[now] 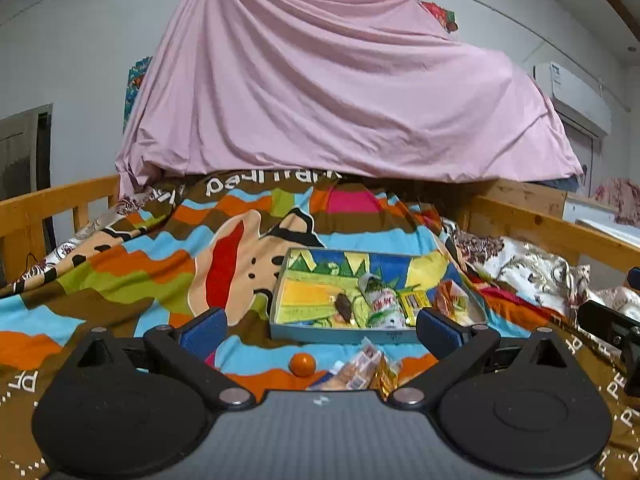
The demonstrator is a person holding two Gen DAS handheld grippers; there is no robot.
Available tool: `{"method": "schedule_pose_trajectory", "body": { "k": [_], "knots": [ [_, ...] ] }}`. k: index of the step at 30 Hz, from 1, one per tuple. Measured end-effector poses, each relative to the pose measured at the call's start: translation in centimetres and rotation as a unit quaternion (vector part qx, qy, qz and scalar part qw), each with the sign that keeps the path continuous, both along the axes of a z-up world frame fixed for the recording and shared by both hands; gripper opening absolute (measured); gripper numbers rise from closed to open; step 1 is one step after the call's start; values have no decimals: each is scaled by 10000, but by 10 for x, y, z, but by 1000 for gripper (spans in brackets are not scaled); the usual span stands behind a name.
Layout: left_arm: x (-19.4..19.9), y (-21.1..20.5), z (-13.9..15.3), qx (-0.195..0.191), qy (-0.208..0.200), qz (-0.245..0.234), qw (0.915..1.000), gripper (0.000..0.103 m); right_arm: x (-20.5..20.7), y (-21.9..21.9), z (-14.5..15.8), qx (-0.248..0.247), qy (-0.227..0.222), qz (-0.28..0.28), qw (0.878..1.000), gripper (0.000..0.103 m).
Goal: Organize snacks
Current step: 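Lift both tools away from the tray toward the remaining snacks, then lower both tools toward the gold foil bag and clear puffed-rice bar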
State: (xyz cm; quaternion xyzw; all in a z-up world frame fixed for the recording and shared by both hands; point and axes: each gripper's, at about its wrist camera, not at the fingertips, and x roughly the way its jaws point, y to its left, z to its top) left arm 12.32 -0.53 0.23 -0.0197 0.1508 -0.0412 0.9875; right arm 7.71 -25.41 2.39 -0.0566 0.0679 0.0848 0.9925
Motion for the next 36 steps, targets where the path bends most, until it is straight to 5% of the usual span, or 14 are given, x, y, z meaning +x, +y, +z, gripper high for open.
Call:
{"method": "schedule_pose_trajectory", "body": {
  "k": [23,36],
  "knots": [
    [16,16,-56,724,962,-558,9912,103,49,29,-49,-494,1855,318,9809,102],
    [48,-2,-58,1035,959,-1558,9777,103,106,18,-79,-377,2701,533,9606,102]
  ]
}}
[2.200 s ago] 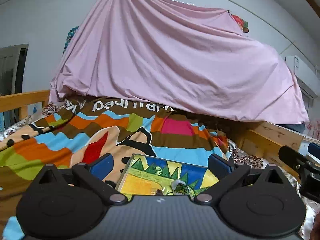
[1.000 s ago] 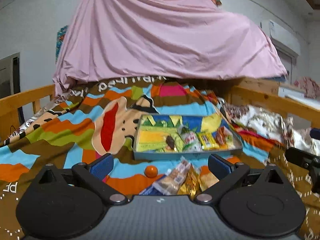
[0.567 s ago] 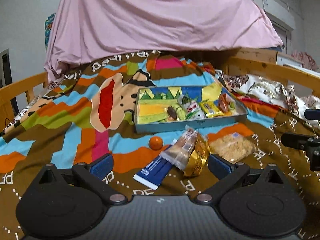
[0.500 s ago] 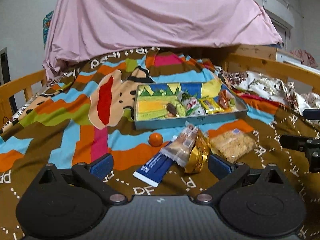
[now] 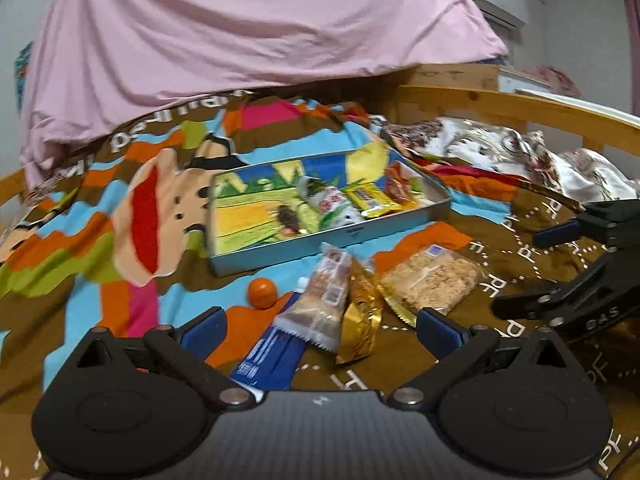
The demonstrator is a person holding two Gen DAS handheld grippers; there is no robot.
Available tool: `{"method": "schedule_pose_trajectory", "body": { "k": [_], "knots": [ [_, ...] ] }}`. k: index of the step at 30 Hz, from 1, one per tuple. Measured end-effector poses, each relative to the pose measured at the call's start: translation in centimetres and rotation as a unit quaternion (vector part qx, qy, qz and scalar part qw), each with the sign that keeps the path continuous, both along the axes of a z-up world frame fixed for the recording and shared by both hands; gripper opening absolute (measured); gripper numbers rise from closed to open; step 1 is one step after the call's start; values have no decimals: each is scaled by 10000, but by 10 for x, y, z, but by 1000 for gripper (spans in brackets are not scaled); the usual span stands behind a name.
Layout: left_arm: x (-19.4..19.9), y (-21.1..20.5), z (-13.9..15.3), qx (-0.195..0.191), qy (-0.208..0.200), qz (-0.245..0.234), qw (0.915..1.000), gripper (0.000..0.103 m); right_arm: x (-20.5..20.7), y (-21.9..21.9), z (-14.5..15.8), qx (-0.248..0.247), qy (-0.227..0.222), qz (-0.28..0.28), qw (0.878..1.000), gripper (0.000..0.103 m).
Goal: Organize snacks
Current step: 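Lower both tools toward the gold foil bag and clear puffed-rice bar, then grasp the gold foil bag with left tool while right tool grasps puffed-rice bar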
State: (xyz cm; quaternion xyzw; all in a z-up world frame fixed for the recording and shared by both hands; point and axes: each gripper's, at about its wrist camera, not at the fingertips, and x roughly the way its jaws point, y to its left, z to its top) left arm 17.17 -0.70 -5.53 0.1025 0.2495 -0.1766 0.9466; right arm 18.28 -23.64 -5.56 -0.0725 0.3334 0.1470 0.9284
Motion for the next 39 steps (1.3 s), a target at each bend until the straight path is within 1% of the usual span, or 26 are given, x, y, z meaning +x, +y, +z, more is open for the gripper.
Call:
{"method": "schedule_pose_trajectory", "body": {
  "k": [4,7,13,14,15,17,20,22,24,26,27,29,31,33,37,39],
  "knots": [
    [11,-7,-2,-20,30,-209,9998,103,11,-2,-8,39,101,-34,9999,102],
    [20,-10,-2,-101,139,-352,9992,103,21,-3,-13,93,137,-89,9998,102],
    [37,-9,-5,-533,516,-619,9953,102,46,-7,-25,417,248,-183,9987,102],
    [40,-10,-7,-577,572,-644,9946,101,48,-7,-26,469,271,-188,9984,102],
    [43,-10,-8,-615,620,-662,9940,99,51,-7,-27,525,284,-183,9980,102],
    [47,-11,-10,-671,711,-689,9928,92,55,-7,-28,625,279,-144,9976,102],
    [52,-11,-13,-791,824,-755,9906,84,55,-3,-29,640,261,-53,9976,102],
    [54,-12,-15,-857,881,-811,9891,82,54,1,-30,597,268,36,9979,102],
    [56,-15,-17,-822,935,-832,9887,78,54,6,-31,531,274,139,9981,102],
    [60,-17,-21,-733,1035,-793,9888,71,52,12,-33,373,213,192,9989,102],
    [62,-18,-23,-743,1105,-779,9880,69,52,16,-34,267,176,224,9992,102],
    [66,-18,-27,-783,1266,-759,9859,60,52,20,-37,126,116,277,9995,102],
    [68,-18,-28,-821,1339,-736,9848,57,52,23,-39,20,71,296,9995,102],
    [72,-19,-29,-850,1401,-704,9840,56,54,26,-41,-95,25,316,9995,102],
    [81,-20,-37,-853,1668,-479,9811,43,57,33,-48,-289,-8,340,9990,102],
    [83,-21,-40,-844,1710,-358,9810,41,57,35,-50,-337,-13,343,9988,102]
  ]
}}
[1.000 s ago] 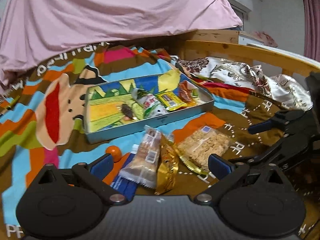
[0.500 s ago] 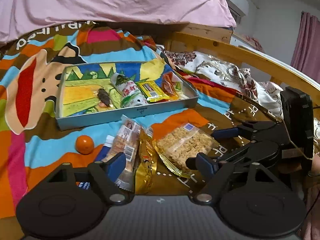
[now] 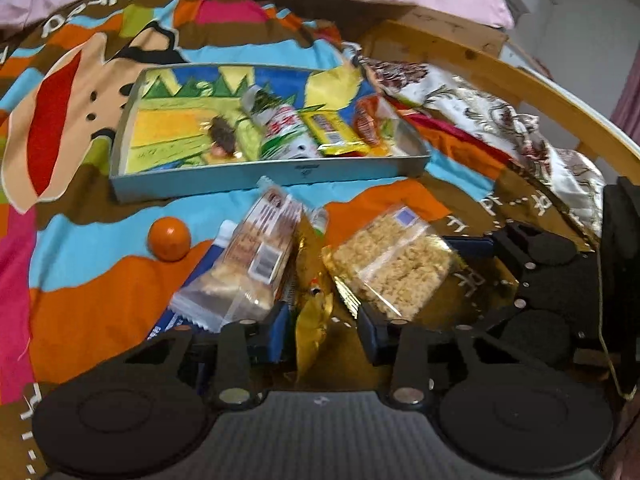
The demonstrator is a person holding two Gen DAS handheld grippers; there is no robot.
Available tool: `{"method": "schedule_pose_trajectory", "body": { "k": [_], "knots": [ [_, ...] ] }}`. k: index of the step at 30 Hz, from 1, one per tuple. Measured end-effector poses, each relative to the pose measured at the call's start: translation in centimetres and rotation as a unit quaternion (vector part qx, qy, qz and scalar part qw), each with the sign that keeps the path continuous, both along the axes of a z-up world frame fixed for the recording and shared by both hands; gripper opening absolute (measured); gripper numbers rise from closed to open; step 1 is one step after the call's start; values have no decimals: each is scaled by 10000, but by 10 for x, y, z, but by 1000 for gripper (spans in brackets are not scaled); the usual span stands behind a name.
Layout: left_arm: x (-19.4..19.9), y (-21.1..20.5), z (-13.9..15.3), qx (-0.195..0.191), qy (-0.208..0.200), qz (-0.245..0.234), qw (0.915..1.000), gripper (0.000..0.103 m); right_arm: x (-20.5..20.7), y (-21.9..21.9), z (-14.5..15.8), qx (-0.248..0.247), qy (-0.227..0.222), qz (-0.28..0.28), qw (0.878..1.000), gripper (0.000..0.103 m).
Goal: Organize snacks
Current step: 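Grasp the gold foil bag with left tool while right tool grasps puffed-rice bar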
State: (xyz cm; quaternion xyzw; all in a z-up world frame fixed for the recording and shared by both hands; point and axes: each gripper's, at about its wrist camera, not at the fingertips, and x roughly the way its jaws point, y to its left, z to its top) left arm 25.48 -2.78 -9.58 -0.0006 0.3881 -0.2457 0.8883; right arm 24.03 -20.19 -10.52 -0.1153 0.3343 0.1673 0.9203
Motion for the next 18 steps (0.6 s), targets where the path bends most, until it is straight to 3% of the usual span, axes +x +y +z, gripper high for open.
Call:
{"method": "schedule_pose_trajectory", "body": {
  "k": [6,11,18],
  "knots": [
    [5,0,-2,4,60,434,9990,27,1,-2,2,34,65,-39,10000,101],
    [1,-1,-1,13,32,528,9986,19,-2,2,6,-103,99,-15,9999,99],
    [-10,0,3,-70,209,628,9978,18,-16,-1,18,-326,451,-12,9985,99]
  ]
}}
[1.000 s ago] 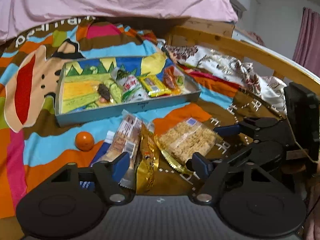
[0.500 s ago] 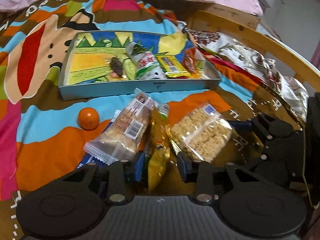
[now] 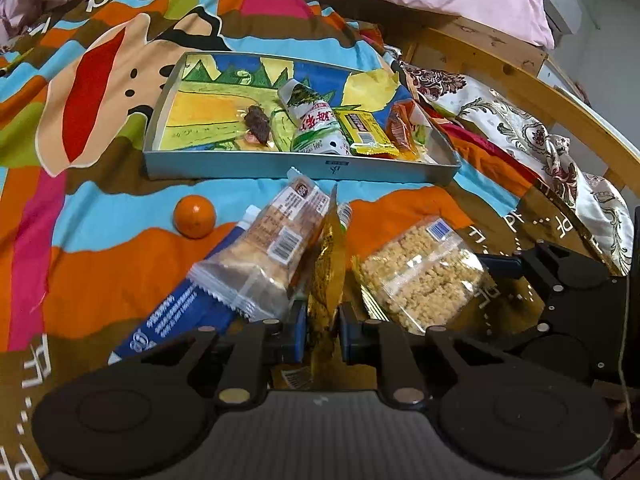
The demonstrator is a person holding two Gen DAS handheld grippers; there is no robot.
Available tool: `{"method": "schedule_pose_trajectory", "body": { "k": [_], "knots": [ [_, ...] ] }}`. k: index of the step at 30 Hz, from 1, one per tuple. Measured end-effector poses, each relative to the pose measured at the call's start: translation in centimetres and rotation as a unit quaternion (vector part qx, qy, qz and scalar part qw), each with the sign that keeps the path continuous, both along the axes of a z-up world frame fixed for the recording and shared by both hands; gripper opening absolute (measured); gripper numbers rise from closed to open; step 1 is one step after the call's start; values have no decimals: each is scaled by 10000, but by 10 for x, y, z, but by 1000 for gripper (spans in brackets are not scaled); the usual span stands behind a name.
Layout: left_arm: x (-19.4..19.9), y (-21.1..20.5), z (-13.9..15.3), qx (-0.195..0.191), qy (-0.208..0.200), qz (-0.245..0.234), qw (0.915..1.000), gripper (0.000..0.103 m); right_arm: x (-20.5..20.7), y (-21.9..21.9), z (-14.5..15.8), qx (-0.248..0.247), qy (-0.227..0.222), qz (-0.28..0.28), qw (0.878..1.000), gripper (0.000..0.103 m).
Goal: Organize snacks
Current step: 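Grasp the gold foil bag with left tool while right tool grasps puffed-rice bar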
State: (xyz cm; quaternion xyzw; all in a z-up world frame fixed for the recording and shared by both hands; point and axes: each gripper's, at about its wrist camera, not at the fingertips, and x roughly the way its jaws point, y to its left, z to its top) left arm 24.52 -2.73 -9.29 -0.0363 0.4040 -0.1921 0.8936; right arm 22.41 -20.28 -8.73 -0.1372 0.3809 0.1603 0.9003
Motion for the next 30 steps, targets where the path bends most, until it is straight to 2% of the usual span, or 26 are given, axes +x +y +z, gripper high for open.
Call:
{"method": "schedule_pose_trajectory", "body": {
  "k": [6,16,21,26,30],
  "knots": [
    [1,-5,-2,10,30,-76,10000,20,-2,-3,-1,37,68,27,10000,101],
    [15,-15,-2,-12,-18,-111,9999,29,1,4,-5,-34,-88,168,9998,102],
    [15,-21,-9,147,50,-190,9997,29,1,6,-8,-72,-80,185,9998,102],
    [9,-24,-11,317,-32,-169,9993,21,-1,4,-10,-26,-149,196,9997,101],
    [3,-18,-7,221,-29,-11,9998,19,-7,5,-7,-80,-200,205,9996,98]
  ]
}}
